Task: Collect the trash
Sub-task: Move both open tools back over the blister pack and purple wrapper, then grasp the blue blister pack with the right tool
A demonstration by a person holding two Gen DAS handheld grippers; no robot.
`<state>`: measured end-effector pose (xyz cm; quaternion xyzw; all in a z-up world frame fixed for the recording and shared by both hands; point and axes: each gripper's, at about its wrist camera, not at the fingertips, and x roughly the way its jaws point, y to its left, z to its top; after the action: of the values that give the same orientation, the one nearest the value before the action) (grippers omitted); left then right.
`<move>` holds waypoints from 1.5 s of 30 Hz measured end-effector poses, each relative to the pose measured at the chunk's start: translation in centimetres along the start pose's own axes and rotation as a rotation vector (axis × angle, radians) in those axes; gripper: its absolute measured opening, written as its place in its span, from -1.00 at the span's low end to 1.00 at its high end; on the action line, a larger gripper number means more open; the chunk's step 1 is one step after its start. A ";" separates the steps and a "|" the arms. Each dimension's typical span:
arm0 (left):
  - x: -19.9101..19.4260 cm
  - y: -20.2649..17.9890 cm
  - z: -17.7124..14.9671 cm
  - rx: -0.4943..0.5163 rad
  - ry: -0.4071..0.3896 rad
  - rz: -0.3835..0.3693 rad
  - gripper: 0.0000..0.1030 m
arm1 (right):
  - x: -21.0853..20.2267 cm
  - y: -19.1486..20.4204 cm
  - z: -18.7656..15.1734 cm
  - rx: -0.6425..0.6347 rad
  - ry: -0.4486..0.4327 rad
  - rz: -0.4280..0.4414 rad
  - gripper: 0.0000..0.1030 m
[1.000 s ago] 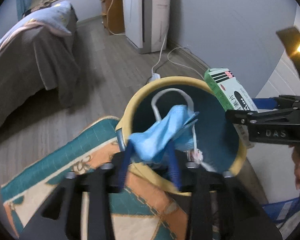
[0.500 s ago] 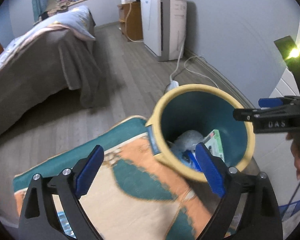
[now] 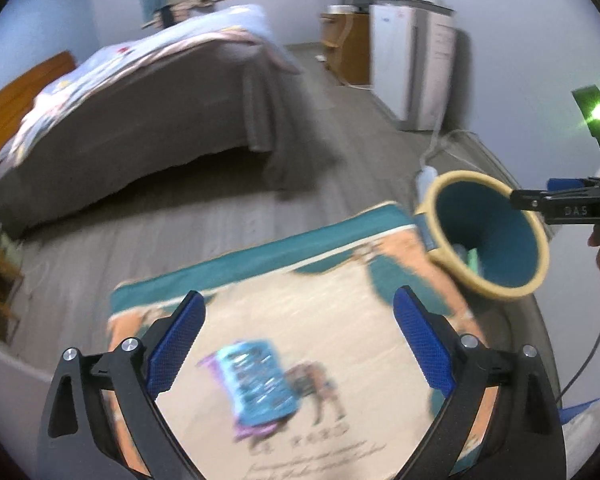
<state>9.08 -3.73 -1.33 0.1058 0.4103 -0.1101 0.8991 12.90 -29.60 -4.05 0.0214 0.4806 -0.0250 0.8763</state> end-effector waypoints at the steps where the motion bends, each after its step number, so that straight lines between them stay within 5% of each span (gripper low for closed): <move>1: -0.6 0.8 -0.4 -0.015 -0.002 0.006 0.83 | -0.2 0.5 0.1 -0.007 -0.002 0.003 0.88; 11: -2.8 8.6 -5.0 -0.174 -0.005 0.058 0.85 | -0.6 9.3 -0.6 -0.139 0.005 0.016 0.88; 26: -3.2 13.6 -7.3 -0.155 -0.011 0.089 0.85 | 2.1 24.7 -4.3 -0.347 0.062 0.105 0.88; 36: -1.9 17.1 -8.4 -0.177 0.025 0.101 0.85 | 6.0 27.9 -5.2 -0.375 0.150 0.081 0.88; 45: 0.2 18.5 -9.1 -0.190 0.095 0.118 0.85 | 9.2 30.1 -6.3 -0.367 0.241 0.142 0.82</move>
<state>7.99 16.45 -5.45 0.0494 0.4543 -0.0127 0.8894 14.41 0.62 -14.77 -0.1019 0.5757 0.1275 0.8012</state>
